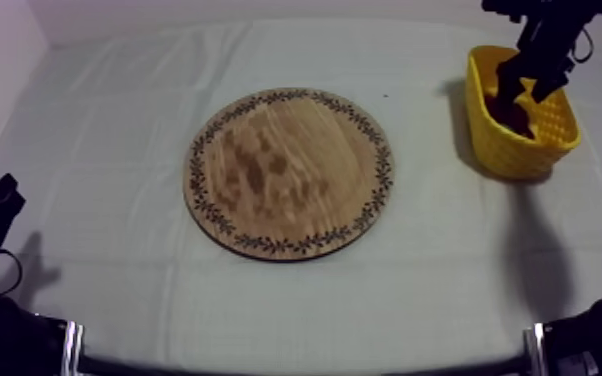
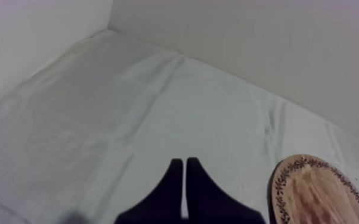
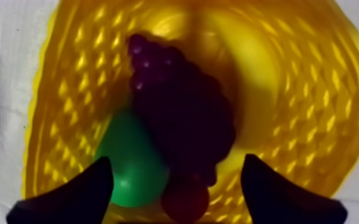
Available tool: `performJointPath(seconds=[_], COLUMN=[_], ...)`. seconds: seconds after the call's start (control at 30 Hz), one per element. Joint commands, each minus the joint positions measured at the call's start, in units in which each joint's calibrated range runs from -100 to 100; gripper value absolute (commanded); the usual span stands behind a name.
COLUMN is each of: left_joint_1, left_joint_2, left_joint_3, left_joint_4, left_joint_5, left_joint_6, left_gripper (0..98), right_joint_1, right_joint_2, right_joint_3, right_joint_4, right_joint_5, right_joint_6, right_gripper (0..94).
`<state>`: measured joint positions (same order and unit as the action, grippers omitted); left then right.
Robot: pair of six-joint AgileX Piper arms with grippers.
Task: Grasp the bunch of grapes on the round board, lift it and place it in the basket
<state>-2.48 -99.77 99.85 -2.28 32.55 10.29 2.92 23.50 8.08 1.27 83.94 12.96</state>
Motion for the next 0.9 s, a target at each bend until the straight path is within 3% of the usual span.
performJointPath(seconds=[0.0, 0.53, 0.7, 0.87], left_joint_1=[0.0, 0.0, 0.0, 0.0], left_joint_2=[0.0, 0.0, 0.0, 0.0], left_joint_3=[0.0, 0.0, 0.0, 0.0], left_joint_4=[0.01, 0.01, 0.01, 0.01], left_joint_5=[0.0, 0.0, 0.0, 0.0], left_joint_6=[0.0, 0.0, 0.0, 0.0], left_gripper=[0.0, 0.0, 0.0, 0.0], right_joint_1=[-0.1, 0.7, -0.5, -2.7], right_joint_2=[-0.6, -20.1, -29.5, -39.0], right_joint_3=[0.1, 7.8, 16.1, 25.7], right_joint_4=[0.3, 0.6, 2.2, 4.8], right_joint_5=[0.3, -0.2, -4.2, -9.0], right_joint_6=[-0.1, 0.0, -1.3, -5.4], right_gripper=[66.7, 24.7, 14.3, 3.5])
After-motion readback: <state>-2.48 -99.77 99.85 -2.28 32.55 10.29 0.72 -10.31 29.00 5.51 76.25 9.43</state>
